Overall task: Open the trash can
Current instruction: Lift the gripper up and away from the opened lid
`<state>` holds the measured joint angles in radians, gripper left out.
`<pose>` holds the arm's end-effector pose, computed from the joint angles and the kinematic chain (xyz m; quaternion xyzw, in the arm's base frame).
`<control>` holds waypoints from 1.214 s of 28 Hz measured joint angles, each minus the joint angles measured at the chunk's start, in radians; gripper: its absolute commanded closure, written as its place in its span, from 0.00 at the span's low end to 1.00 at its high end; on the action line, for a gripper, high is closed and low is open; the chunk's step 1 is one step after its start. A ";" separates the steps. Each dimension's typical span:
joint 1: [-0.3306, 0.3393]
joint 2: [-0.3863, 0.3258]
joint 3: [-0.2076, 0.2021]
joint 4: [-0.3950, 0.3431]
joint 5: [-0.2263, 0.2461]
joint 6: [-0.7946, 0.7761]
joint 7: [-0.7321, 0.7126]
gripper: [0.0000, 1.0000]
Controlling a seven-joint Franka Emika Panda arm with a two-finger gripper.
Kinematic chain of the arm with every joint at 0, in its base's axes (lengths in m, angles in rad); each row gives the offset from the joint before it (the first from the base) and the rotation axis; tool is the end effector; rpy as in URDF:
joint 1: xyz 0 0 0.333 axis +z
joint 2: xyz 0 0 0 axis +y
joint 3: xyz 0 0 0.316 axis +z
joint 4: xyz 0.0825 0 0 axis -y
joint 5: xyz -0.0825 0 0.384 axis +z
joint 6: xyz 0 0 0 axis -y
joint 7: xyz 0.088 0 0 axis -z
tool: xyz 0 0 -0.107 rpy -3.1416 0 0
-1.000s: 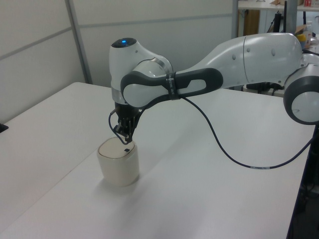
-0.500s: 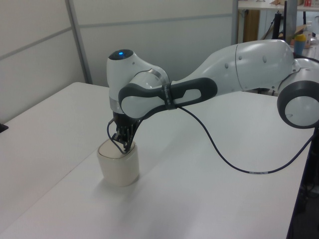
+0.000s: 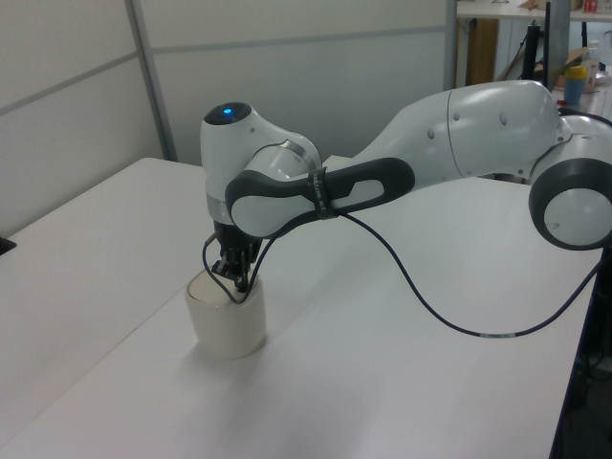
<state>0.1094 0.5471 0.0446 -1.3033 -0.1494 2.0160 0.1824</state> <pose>0.7250 0.0963 0.4430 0.9948 0.0081 0.0914 0.0438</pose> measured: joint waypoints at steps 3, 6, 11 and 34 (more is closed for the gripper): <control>0.001 0.000 0.000 0.008 0.000 0.001 0.005 1.00; 0.001 -0.005 0.000 0.020 0.000 0.001 0.012 1.00; -0.002 -0.034 -0.005 0.034 0.000 -0.011 0.018 1.00; -0.058 -0.274 -0.036 0.037 0.039 -0.461 -0.112 0.00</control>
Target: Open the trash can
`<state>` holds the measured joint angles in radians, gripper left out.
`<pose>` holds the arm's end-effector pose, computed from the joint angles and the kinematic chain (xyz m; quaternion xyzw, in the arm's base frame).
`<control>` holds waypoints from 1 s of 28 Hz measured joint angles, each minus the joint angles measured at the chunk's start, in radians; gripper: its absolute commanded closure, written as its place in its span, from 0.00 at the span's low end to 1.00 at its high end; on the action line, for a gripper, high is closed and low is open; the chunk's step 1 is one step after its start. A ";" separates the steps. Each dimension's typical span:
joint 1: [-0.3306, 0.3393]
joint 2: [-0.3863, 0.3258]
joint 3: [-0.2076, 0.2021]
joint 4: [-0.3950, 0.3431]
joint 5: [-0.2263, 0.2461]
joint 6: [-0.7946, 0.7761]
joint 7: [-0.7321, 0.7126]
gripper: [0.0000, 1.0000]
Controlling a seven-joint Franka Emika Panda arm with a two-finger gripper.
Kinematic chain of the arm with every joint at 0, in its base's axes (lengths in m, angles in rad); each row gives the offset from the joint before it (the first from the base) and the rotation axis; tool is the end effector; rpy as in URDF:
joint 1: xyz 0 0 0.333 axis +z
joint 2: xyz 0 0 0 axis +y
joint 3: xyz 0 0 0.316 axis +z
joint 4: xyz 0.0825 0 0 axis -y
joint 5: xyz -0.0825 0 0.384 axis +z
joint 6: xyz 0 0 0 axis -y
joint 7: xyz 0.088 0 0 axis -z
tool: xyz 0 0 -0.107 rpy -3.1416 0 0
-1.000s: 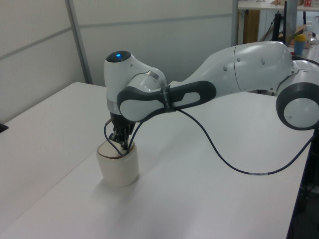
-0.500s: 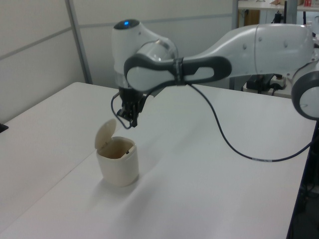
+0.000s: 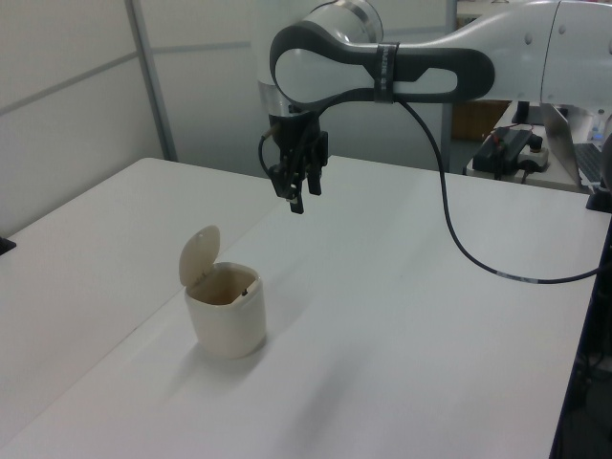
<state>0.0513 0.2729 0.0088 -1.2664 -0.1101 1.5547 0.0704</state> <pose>0.6351 0.0254 0.6046 0.9985 -0.0066 0.0112 0.0532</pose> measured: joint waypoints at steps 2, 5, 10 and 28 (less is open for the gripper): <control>0.000 -0.001 -0.008 0.000 0.000 -0.006 -0.016 0.00; 0.000 -0.005 -0.018 0.000 0.000 -0.006 -0.031 0.00; -0.011 -0.030 -0.024 0.000 0.000 -0.008 -0.064 0.00; -0.072 -0.073 -0.026 0.000 0.000 -0.037 -0.103 0.00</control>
